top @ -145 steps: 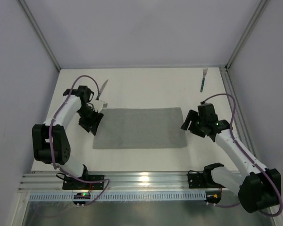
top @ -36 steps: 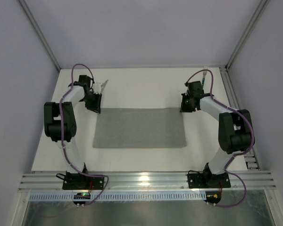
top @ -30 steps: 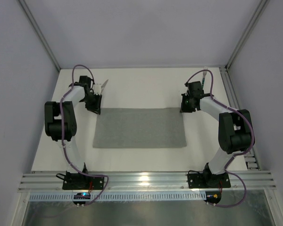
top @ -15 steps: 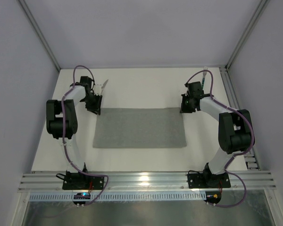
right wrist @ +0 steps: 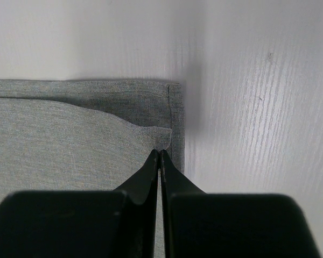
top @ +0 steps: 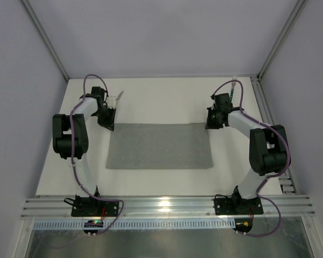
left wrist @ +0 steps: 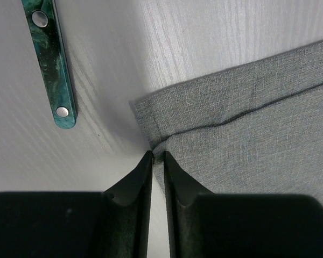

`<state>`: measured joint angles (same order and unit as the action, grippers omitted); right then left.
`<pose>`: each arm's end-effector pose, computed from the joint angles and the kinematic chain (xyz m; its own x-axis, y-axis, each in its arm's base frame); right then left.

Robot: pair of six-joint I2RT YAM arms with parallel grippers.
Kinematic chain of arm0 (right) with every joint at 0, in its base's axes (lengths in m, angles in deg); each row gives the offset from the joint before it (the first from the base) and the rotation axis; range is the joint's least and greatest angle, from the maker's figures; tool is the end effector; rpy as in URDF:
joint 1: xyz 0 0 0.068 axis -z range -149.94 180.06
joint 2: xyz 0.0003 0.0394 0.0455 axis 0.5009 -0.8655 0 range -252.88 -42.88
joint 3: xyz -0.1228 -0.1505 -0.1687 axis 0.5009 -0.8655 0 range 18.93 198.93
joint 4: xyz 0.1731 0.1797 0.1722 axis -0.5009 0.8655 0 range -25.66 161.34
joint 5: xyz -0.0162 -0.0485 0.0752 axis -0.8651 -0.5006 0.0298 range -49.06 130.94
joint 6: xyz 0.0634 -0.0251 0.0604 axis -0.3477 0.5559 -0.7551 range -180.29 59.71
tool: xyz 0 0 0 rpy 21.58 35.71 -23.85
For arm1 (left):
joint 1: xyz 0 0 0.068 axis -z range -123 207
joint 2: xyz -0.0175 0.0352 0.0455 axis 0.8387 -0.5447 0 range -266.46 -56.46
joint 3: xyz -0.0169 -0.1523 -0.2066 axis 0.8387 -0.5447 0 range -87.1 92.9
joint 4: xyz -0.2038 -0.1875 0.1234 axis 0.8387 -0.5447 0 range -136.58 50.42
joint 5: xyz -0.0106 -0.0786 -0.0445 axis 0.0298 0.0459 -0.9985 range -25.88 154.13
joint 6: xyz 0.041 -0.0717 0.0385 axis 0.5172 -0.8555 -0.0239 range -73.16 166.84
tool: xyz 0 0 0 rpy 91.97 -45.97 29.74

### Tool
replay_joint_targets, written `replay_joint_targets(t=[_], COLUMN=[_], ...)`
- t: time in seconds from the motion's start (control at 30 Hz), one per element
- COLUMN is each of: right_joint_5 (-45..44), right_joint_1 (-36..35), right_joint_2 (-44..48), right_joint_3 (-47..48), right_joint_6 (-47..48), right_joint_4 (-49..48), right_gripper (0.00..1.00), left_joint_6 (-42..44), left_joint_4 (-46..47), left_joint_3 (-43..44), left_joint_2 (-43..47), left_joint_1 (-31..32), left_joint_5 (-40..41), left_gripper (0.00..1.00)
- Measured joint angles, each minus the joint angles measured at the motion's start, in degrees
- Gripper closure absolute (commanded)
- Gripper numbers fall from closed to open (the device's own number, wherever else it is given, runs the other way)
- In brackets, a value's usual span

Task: Fold the napkin into a case and place the utensils inside
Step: Smooth out the rectangle-folded napkin at the center of the board.

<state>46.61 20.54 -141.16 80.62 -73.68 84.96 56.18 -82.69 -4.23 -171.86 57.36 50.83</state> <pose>0.4007 0.0755 0.1042 -0.8569 0.0898 -0.5076 -0.0196 0.9783 0.2062 0.4403 -0.0216 0.0839 -0.9456 0.1640 -0.2808 0.2196 0.9589 -0.1796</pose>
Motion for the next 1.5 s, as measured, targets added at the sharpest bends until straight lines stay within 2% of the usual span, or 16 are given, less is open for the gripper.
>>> replay_joint_targets(t=[0.07,0.1,0.2,0.53,0.8,1.5], right_joint_5=[-0.02,-0.02,-0.02,-0.02,-0.48,-2.99], right_joint_1=[0.00,0.00,0.00,0.00,0.00,0.39], right_joint_2=[0.00,0.00,0.00,0.00,0.00,1.09], right_joint_3=[0.00,0.00,0.00,0.00,0.00,0.02], right_joint_6=[0.00,0.00,0.00,0.00,-0.02,-1.11], right_joint_4=[0.00,0.00,0.00,0.00,0.00,-0.20], right_gripper=[0.97,0.97,0.97,0.97,0.97,0.97], left_joint_6=[0.00,0.00,0.02,-0.13,-0.42,-0.44], left_joint_4=[0.00,-0.02,-0.04,-0.28,-0.44,0.04], left_joint_3=[-0.02,0.00,0.00,0.00,1.09,3.61], left_joint_2=[0.31,0.48,0.70,0.85,4.42,4.24], left_joint_1=[0.00,0.00,0.00,0.00,0.00,0.00], left_joint_5=[-0.04,-0.07,-0.35,-0.83,-2.19,-1.44], left_gripper=[0.87,0.92,1.00,1.00,1.00,1.00])
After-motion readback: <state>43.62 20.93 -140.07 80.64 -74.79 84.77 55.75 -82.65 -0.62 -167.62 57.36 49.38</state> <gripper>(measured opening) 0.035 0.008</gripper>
